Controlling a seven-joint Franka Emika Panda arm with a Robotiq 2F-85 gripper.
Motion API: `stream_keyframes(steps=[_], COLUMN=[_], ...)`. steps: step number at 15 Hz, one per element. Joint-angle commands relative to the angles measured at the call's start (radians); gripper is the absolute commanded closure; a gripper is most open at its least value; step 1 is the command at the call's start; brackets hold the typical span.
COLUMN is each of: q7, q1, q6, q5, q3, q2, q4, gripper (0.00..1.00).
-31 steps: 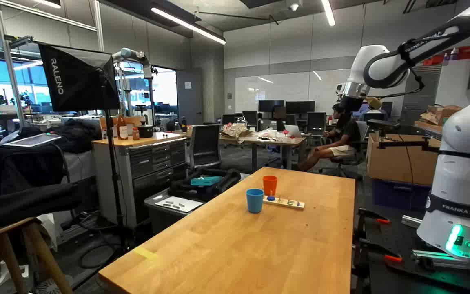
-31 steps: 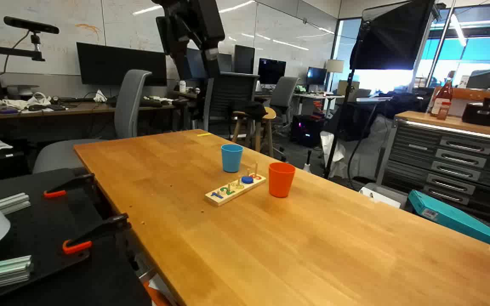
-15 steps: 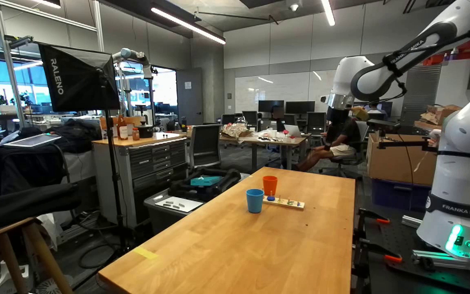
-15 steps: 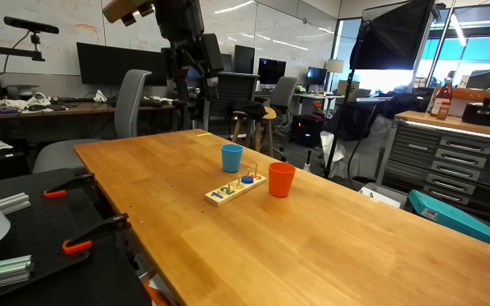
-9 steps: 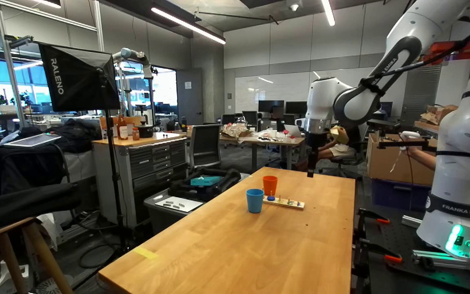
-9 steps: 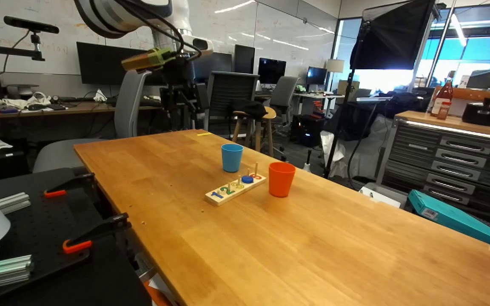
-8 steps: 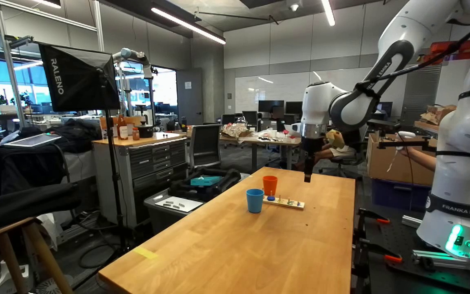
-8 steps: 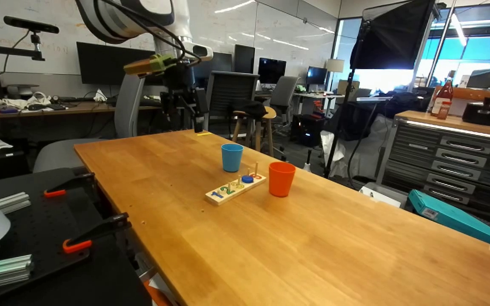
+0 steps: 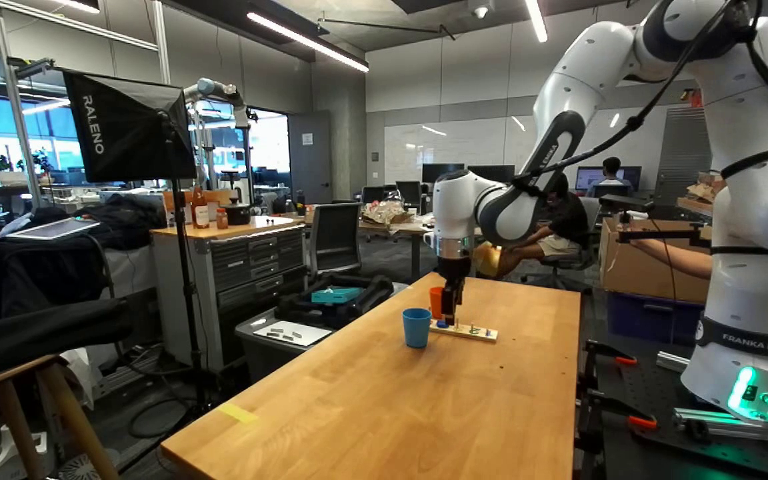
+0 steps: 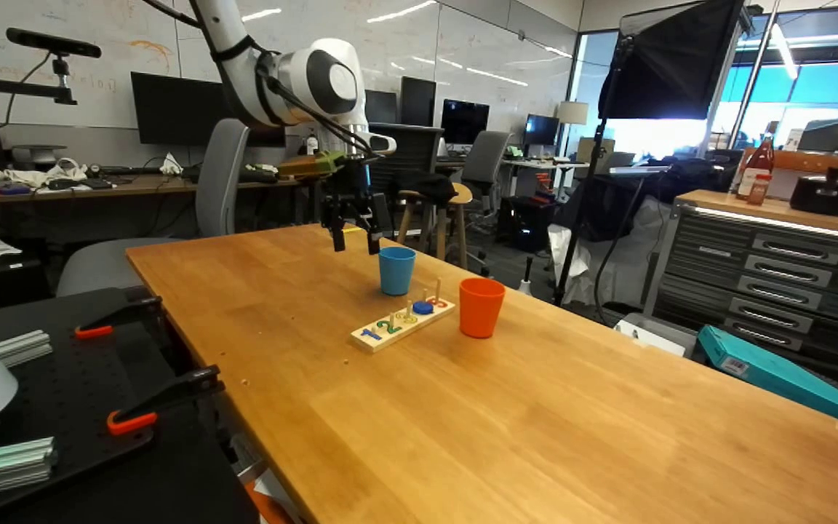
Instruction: Put the blue cup in the orange cup
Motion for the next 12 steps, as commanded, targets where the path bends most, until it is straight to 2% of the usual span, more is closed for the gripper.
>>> stream_keyframes(steps=[1, 6, 12], q7=[0.017, -0.025, -0.058], q1=[0.093, 0.143, 0.135], q6=[-0.071, -0.177, -0.303], q5=[0.035, 0.138, 0.196], q3=[-0.060, -0.075, -0.079], q2=[0.199, 0.351, 0.429], q4=[0.251, 0.498, 0.630], gripper=[0.00, 0.00, 0.00])
